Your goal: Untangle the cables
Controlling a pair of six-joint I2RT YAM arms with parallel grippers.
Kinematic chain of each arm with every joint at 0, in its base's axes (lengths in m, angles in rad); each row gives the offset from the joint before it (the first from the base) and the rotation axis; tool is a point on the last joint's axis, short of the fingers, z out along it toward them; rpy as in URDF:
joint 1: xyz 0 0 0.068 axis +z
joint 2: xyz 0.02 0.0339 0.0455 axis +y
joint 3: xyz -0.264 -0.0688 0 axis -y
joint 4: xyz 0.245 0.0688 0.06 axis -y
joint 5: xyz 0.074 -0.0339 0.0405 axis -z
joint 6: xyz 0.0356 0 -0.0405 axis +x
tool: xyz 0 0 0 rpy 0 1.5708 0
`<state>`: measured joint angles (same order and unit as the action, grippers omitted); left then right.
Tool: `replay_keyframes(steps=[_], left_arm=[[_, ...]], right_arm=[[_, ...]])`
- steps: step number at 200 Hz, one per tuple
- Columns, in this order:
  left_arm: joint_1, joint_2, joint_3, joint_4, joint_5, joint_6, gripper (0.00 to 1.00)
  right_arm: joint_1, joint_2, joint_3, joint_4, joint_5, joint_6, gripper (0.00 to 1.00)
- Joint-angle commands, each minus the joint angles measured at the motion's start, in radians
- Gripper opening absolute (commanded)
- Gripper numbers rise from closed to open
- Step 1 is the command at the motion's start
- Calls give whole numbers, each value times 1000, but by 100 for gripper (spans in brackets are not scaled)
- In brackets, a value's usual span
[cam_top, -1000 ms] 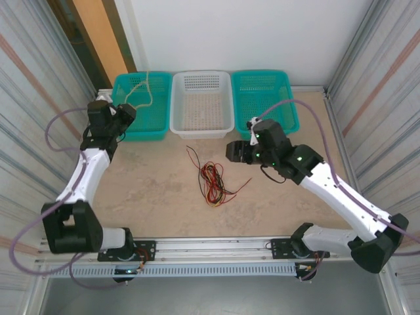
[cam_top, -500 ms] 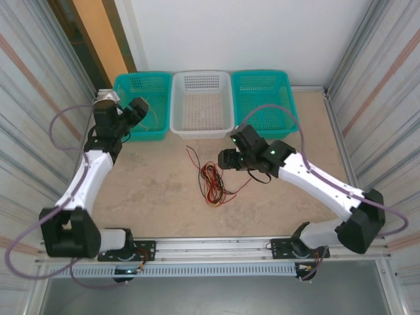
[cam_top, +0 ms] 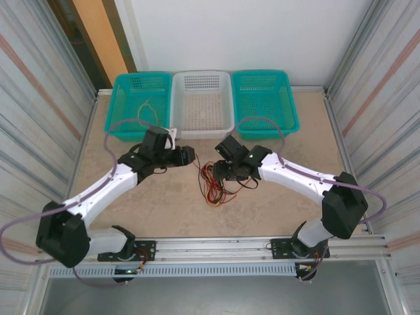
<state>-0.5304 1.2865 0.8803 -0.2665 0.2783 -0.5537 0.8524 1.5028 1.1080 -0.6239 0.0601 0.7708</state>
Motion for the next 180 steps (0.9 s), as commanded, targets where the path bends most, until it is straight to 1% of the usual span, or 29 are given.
replay_keyframes(steps=[1, 21, 27, 43, 58, 66, 79, 96, 117, 142, 153, 168, 180], left_arm=[[-32, 5, -9, -58, 60, -2, 47], [-37, -35, -19, -81, 37, -12, 49], [-37, -47, -12, -104, 26, -12, 50], [-37, -78, -12, -134, 34, -11, 50], [-37, -108, -25, -147, 29, -20, 51], [-36, -119, -29, -156, 20, -24, 50], [-37, -129, -31, -163, 19, -27, 47], [-34, -140, -28, -176, 19, -50, 43], [-33, -157, -26, -172, 21, -66, 41], [-28, -157, -24, -171, 13, -74, 41], [-26, -152, -25, -162, 19, -77, 41], [-25, -145, -28, -158, 19, -74, 40], [-22, -144, -29, -160, 18, -76, 40]], right_arm=[[8, -14, -35, 27, 49, 68, 57], [25, 17, -5, -22, 98, 97, 57], [34, 24, 7, -38, 114, 100, 59], [58, 45, 29, -60, 146, 106, 69], [70, 79, 50, -69, 141, 113, 70], [80, 98, 64, -64, 130, 109, 67], [99, 137, 89, -57, 115, 99, 59], [109, 219, 143, -68, 85, 81, 45], [104, 337, 230, -111, 82, 44, 45], [71, 446, 305, -135, 77, 9, 48], [56, 480, 335, -173, 97, 2, 41], [38, 485, 325, -158, 103, -16, 26], [28, 457, 299, -136, 110, -33, 14]])
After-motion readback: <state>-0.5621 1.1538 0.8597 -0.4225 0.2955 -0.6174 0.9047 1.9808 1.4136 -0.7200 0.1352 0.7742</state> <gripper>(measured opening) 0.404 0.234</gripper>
